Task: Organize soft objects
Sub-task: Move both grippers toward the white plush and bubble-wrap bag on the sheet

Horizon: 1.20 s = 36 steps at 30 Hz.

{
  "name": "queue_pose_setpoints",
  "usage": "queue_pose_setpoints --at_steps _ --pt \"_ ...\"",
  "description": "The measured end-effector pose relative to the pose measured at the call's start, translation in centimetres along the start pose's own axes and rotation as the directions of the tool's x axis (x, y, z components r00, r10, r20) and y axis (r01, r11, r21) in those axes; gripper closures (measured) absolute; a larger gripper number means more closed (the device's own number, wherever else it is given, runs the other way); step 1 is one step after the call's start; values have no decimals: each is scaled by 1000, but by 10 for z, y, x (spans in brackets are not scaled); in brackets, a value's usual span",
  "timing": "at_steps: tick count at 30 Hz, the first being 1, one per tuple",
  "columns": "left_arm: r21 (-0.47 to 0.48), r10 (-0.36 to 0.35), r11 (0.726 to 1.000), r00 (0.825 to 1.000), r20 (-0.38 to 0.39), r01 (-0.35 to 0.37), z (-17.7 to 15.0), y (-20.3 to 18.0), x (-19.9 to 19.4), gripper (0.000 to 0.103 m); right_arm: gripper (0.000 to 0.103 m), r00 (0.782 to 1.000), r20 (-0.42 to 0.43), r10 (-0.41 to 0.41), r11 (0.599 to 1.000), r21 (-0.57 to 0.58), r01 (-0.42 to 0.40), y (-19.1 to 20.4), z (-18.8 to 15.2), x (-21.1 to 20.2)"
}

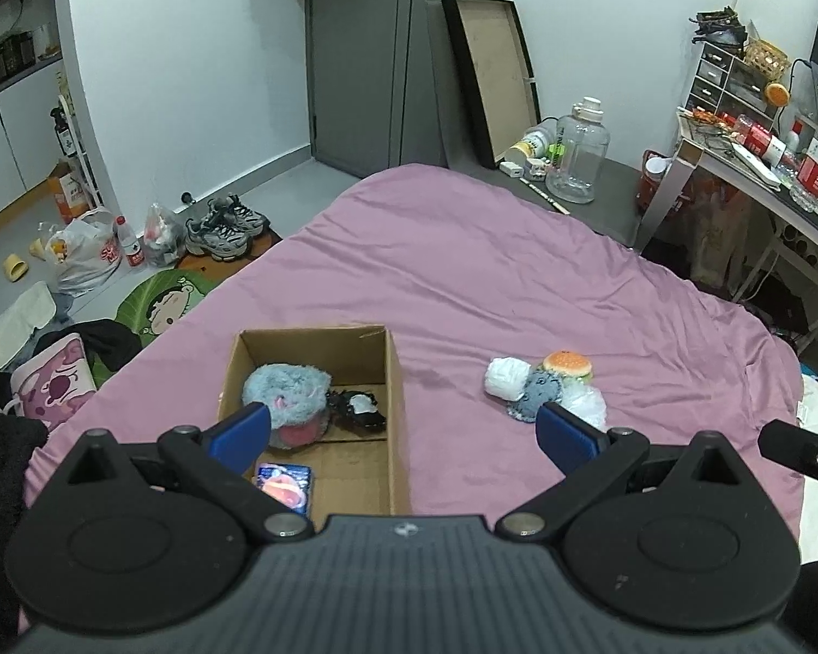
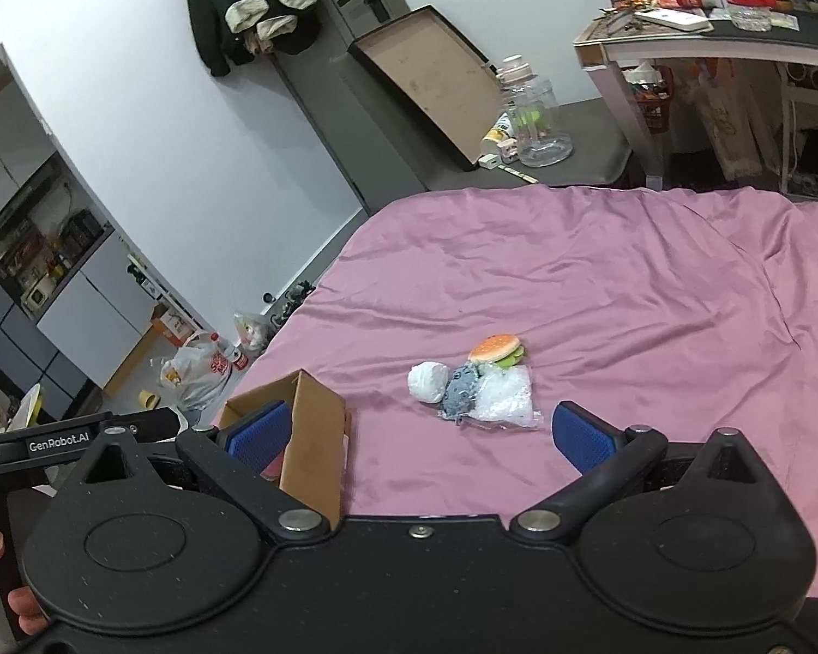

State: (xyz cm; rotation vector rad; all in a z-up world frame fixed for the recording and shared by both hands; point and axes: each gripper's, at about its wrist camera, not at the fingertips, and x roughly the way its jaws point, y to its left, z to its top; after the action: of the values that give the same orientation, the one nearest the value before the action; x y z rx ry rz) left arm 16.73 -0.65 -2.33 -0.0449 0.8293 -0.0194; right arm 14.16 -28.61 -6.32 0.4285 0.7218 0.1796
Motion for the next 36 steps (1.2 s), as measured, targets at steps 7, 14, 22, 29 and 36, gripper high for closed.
queue_pose_setpoints --at_steps 7,14,22,29,36 --pt "19 -15 1000 1000 1 14 1 -18 10 0 0 1000 -7 -12 999 50 13 -20 -2 9" --pt "35 -32 999 999 -15 33 1 -36 31 0 0 999 -9 -50 992 118 51 -40 -3 27" --pt "37 -31 999 999 -26 32 5 -52 64 1 0 998 15 -58 980 191 54 -61 -4 53" --pt "21 -21 1000 999 -41 22 9 -56 97 3 0 999 7 -49 962 268 45 -78 -2 87" --pt "-8 -12 1000 998 -64 12 13 -58 128 3 1 999 -39 -33 961 274 42 -87 2 117"
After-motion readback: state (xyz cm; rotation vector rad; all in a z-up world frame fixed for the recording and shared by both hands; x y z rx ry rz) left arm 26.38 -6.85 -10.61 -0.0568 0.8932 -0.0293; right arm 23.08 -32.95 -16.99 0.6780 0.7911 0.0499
